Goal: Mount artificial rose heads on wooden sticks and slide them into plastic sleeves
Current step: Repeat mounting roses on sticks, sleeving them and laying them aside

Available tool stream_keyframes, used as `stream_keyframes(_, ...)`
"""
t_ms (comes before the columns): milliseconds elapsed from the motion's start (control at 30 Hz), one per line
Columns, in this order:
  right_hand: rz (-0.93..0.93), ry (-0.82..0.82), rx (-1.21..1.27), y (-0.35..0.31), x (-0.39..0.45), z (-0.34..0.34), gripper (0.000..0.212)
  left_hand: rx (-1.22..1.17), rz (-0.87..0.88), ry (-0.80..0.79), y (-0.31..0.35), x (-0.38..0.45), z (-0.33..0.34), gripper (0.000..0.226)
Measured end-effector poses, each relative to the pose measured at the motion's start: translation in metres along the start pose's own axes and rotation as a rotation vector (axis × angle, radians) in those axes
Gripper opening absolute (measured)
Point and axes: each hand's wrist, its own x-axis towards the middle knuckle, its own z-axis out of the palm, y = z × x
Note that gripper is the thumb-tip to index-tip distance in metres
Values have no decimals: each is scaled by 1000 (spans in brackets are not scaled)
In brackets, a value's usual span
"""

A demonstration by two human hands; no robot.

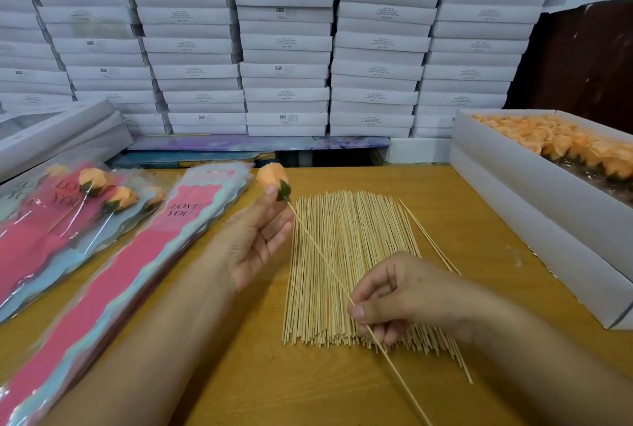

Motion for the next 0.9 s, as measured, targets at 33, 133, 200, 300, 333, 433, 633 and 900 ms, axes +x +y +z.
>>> stream_keyframes(33, -2, -5, 16, 1, 1, 0, 1, 9, -4, -3, 0, 0, -1, 36)
stream_keyframes(133, -10, 6, 73, 2, 2, -1, 4, 77, -3, 34, 2, -1, -1, 43)
stream_keyframes(200, -22, 35, 100, 2, 3, -4, 8, 177, 36, 95, 8, 1, -4, 37)
stream_keyframes(300, -25, 102, 151, 4, 5, -9, 17, 535, 171, 214, 23, 7, -16, 11)
stream_keyframes(333, -25, 121, 167, 5, 5, -11, 17, 713, 249, 268, 30, 10, -24, 8)
stream_keyframes(433, -28, 159, 199, 6, 6, -15, 12, 1245, 426, 369, 54, 21, -56, 16)
stream_keyframes(633, -49, 199, 226, 6, 7, -20, 23, 1498, 268, 557, 92, 38, -133, 31)
stream_keyframes(900, -61, 223, 234, 8, 8, -23, 28, 1480, 51, 614, 98, 29, -161, 57)
